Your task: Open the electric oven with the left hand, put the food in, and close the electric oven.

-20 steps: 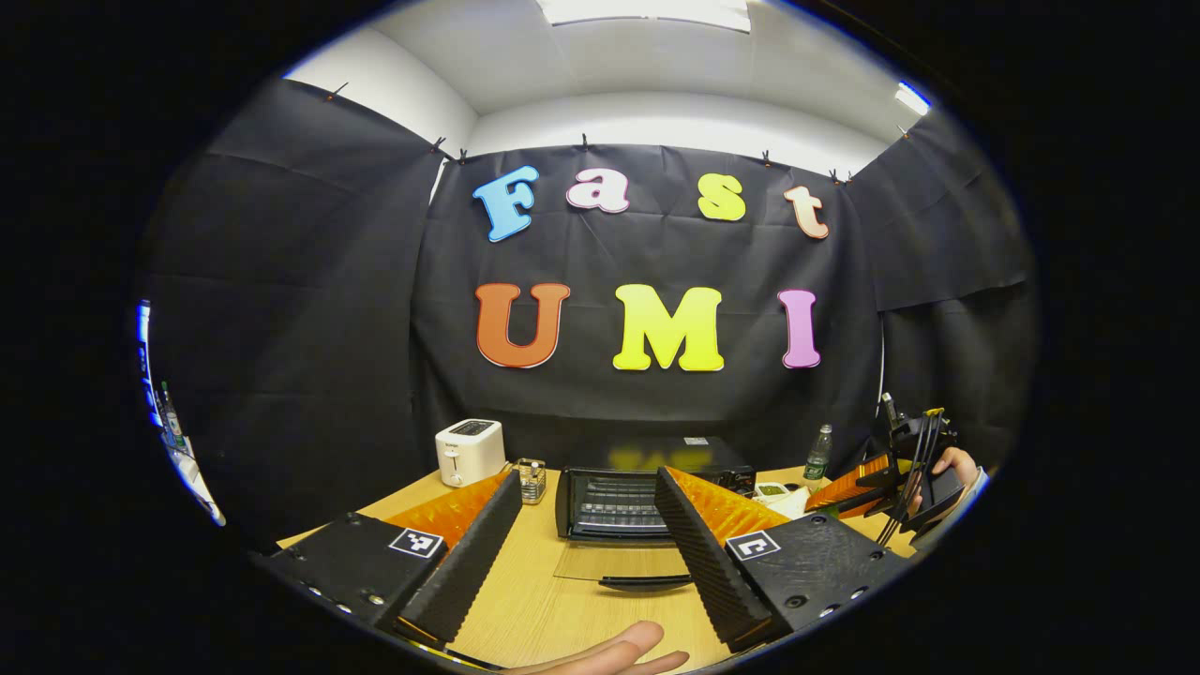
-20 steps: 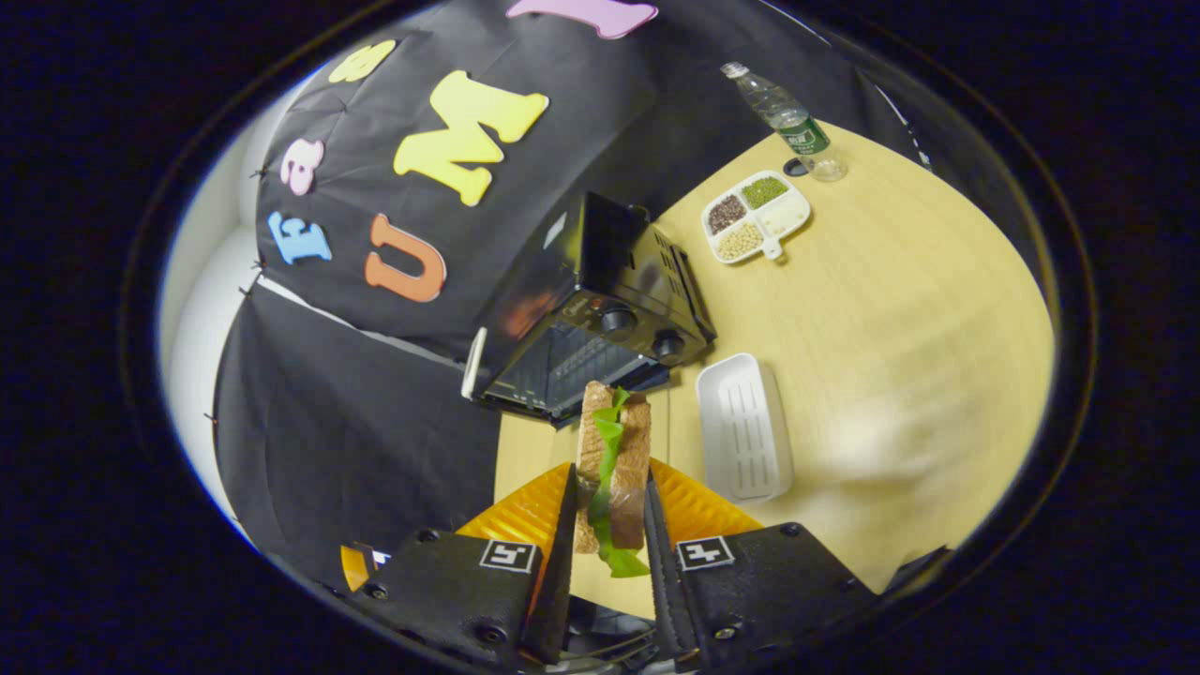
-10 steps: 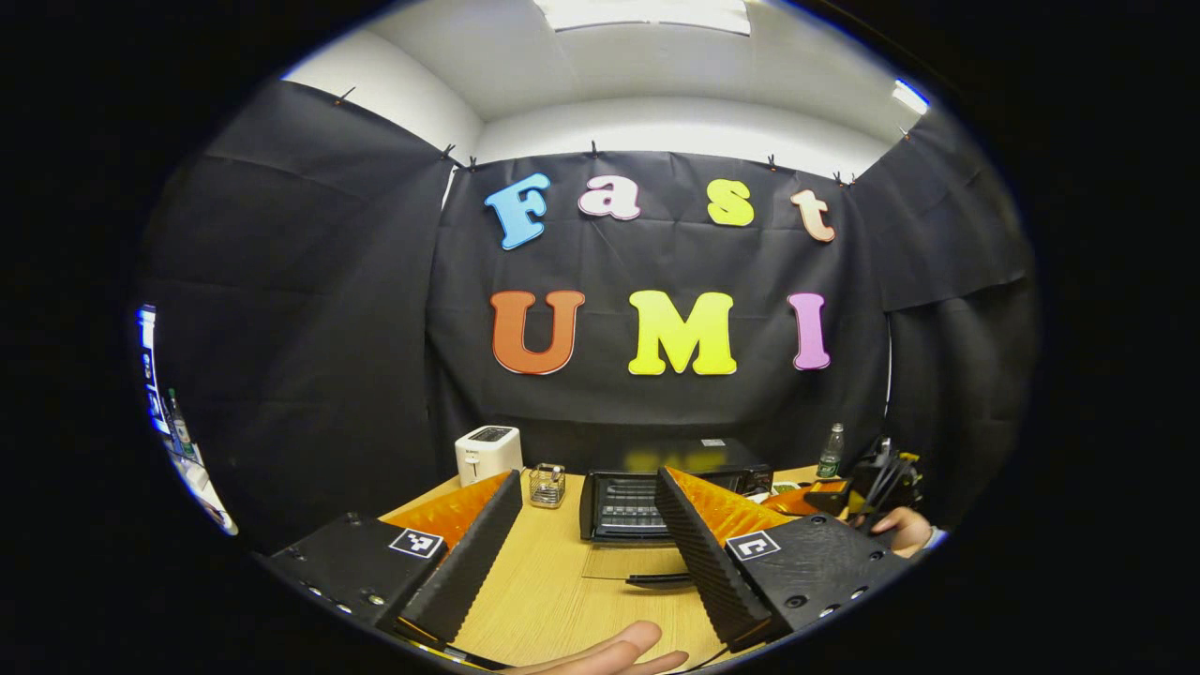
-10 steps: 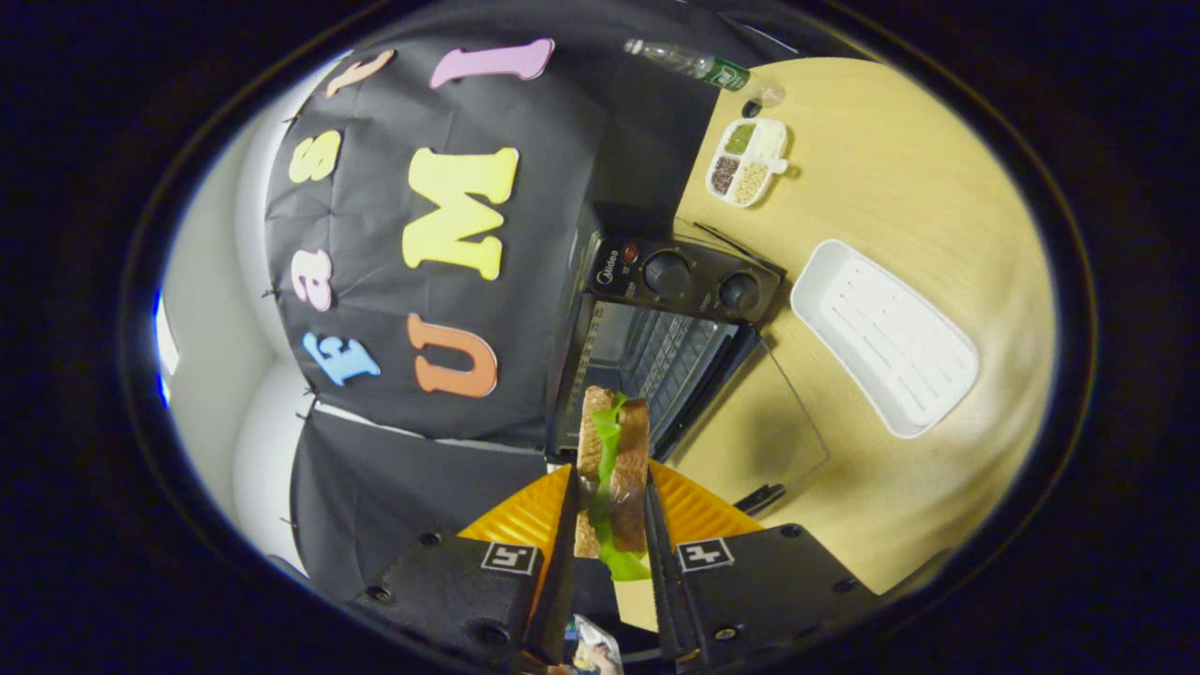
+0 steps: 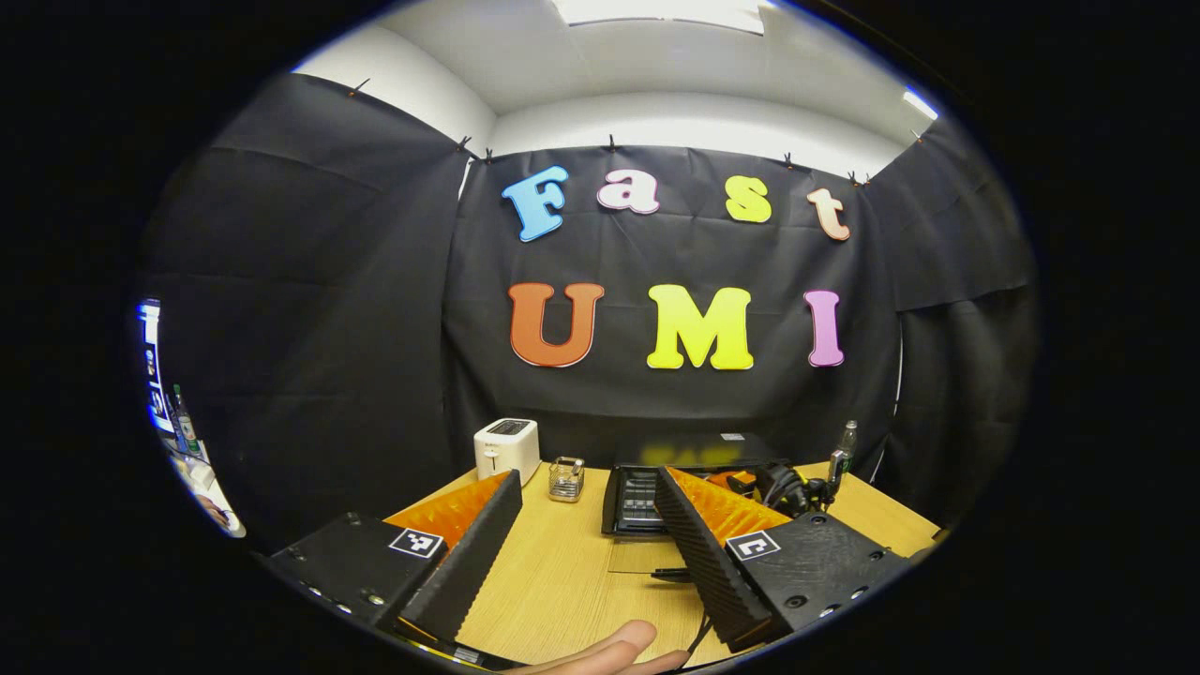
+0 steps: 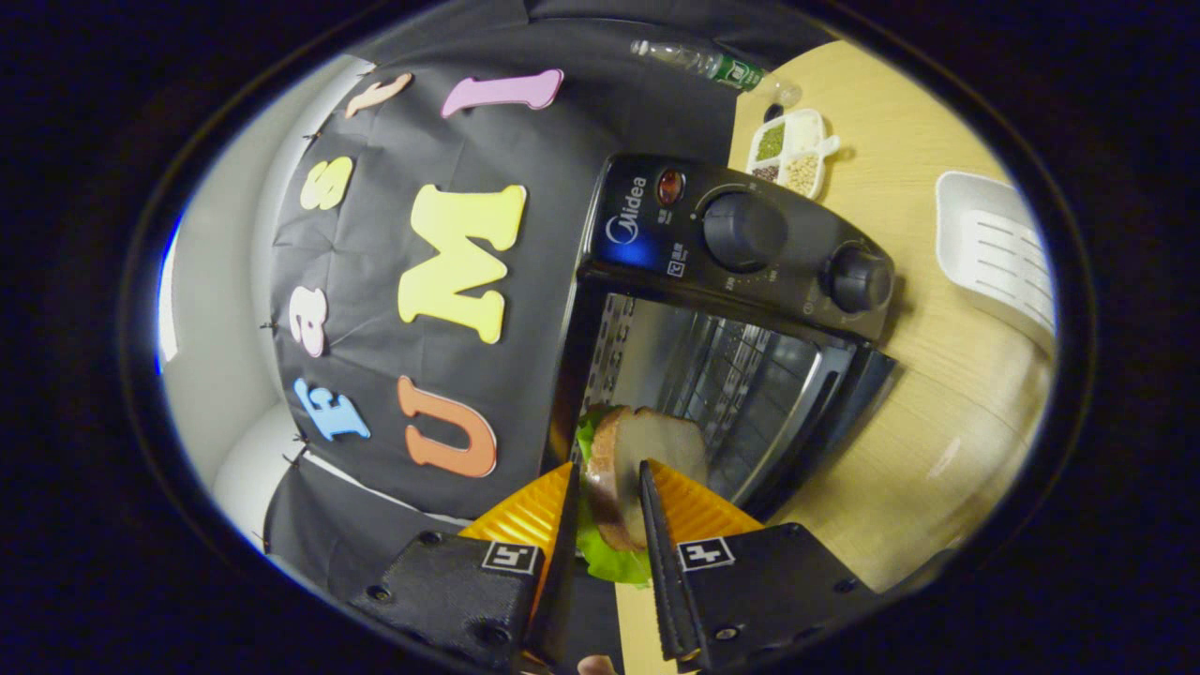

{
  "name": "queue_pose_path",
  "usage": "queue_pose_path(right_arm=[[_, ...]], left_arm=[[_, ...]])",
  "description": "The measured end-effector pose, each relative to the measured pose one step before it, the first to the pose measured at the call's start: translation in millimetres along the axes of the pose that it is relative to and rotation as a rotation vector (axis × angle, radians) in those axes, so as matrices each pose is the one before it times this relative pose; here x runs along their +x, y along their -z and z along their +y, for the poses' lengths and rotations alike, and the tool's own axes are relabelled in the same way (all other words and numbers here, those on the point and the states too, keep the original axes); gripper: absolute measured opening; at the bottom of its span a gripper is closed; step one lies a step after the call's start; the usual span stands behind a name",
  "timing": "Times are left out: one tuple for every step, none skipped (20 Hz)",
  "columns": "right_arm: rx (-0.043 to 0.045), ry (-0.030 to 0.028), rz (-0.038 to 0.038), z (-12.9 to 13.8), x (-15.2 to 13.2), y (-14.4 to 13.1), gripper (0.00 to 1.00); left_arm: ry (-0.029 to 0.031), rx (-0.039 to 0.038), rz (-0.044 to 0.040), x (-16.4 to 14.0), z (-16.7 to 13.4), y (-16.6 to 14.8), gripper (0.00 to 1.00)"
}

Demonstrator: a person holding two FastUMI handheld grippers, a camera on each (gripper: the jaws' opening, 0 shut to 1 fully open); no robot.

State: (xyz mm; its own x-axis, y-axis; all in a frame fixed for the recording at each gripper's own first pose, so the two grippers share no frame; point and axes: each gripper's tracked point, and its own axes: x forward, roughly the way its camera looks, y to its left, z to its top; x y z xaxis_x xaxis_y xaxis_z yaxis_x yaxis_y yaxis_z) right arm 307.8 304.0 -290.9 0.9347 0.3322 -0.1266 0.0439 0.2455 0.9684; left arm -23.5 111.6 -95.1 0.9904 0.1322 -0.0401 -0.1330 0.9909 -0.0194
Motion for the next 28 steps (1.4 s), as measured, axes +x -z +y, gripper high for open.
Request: queue_pose_path(right_arm=[[-0.00235,0.00705,-0.01926,-5.71,10.65,-1.49,0.40],[-0.01318,-0.00158,-0.01092,-2.89,7.62,-0.89,0.36],[-0.02517,0.00554,-0.00829,-3.84,4.24,-3.53,0.28],[-0.02469,0.00729,-0.00194,-3.15,0.64,-2.68,0.37],[-0.02503,0.02026,0.00069,-6.57,-0.03,-1.66,0.27],[-0.01316,0.01141,-0.00083,-5.08,1.02,-2.83,0.27],[-0.01776,0.02714,0.00500,-7.71,2.18,-0.32,0.37],[-0.00755,0.00981,-0.00168,-4.14,2.58,-1.32,0.36],[-0.00526,0.00575,-0.00324,-1.29,2.38,-1.47,0.36],[-0.01576,-0.00160,-0.00734,1.24,2.02,-1.74,0.27],[-0.03681,-0.00059,-0.00864,0.53,3.03,-2.25,0.27],[-0.05166,0.01645,-0.00788,-4.09,1.61,-0.33,0.36],[-0.03961,0.02008,-0.01210,-5.59,2.10,-2.13,0.27],[-0.02158,0.01796,-0.00268,-5.04,1.84,-1.42,0.28],[-0.01731,0.02503,0.00926,-5.31,1.71,0.75,0.29],[-0.03364,0.03749,0.01516,-8.11,-0.09,3.72,0.31],[-0.03555,0.03654,-0.00285,-9.48,0.25,-1.75,0.33],[-0.02185,0.00684,0.00175,-1.73,0.37,-0.89,0.37],[-0.01225,-0.03615,0.02165,7.62,-1.94,1.69,0.39],[-0.01594,-0.01810,0.02595,4.85,-0.64,5.76,0.49],[-0.01587,-0.01107,0.01508,2.47,-0.88,2.12,0.51],[-0.01671,-0.00611,0.01377,3.98,-3.03,0.38,0.65],[-0.01441,0.00960,-0.00313,-0.05,-2.31,0.38,0.69],[-0.01924,-0.00759,-0.00621,4.52,-4.22,-2.51,0.76],[-0.00840,-0.02055,-0.01656,6.77,-4.84,-3.17,0.90],[-0.01354,-0.00734,-0.01443,4.20,-4.40,-0.60,0.87],[-0.01050,-0.00211,-0.00772,1.02,-3.89,-0.56,0.97],[-0.00375,0.00032,0.00280,2.06,-4.48,2.38,0.92]], left_arm=[[-0.00017,0.00468,0.00396,0.71,1.36,1.21,0.94],[-0.00056,0.00706,0.00536,0.96,0.68,1.06,0.94],[-0.00094,0.00871,0.00412,-0.03,1.74,2.28,0.94],[-0.00213,0.00633,0.00062,3.18,1.80,1.17,0.94],[0.00070,0.00292,0.00188,2.50,1.07,2.12,0.94],[0.00270,-0.00087,0.00342,2.31,-1.39,1.96,0.94],[0.00089,-0.00451,0.00530,3.47,-0.46,2.91,0.94],[0.00323,-0.00593,0.00491,3.53,-2.01,2.79,0.94],[0.00569,-0.00418,0.00977,1.36,-3.05,4.22,0.94],[0.00359,0.00014,0.01059,1.17,-0.85,3.42,0.94],[-0.00275,0.00433,0.00670,1.25,0.95,2.11,0.94],[-0.00620,0.00393,0.00378,1.14,1.87,2.48,0.94],[-0.00272,0.00036,0.00262,-0.78,0.07,-0.59,0.94],[0.00084,-0.00268,-0.00024,-1.99,-1.44,0.75,0.94],[0.00322,-0.00377,-0.00087,1.29,-1.44,0.25,0.94],[0.00259,-0.00326,0.00047,-2.12,-1.30,0.91,0.94],[0.00055,-0.00147,0.00105,-1.93,-0.53,-0.48,0.94],[-0.00008,0.00042,0.00064,-0.61,0.19,-0.28,0.94],[0.00096,0.00324,0.00097,1.01,-0.75,0.53,0.94],[0.00036,0.00420,0.00104,0.00,-1.46,-0.04,0.94],[0.00002,0.00550,0.00122,-0.84,-0.78,1.06,0.94],[-0.00158,0.00533,0.00040,-1.85,-0.83,-0.36,0.94],[-0.00041,0.00461,0.00026,0.03,-0.94,-0.09,0.94],[0.00160,0.00270,0.00213,0.65,-1.54,0.75,0.94],[0.00271,0.00029,0.00193,-0.66,-1.27,0.73,0.94],[0.00132,-0.00254,0.00333,-0.86,-1.64,0.30,0.94],[0.00085,-0.00373,0.00291,0.54,-0.02,0.02,0.94],[-0.00092,-0.00466,0.00368,-0.80,0.43,0.85,0.94]])
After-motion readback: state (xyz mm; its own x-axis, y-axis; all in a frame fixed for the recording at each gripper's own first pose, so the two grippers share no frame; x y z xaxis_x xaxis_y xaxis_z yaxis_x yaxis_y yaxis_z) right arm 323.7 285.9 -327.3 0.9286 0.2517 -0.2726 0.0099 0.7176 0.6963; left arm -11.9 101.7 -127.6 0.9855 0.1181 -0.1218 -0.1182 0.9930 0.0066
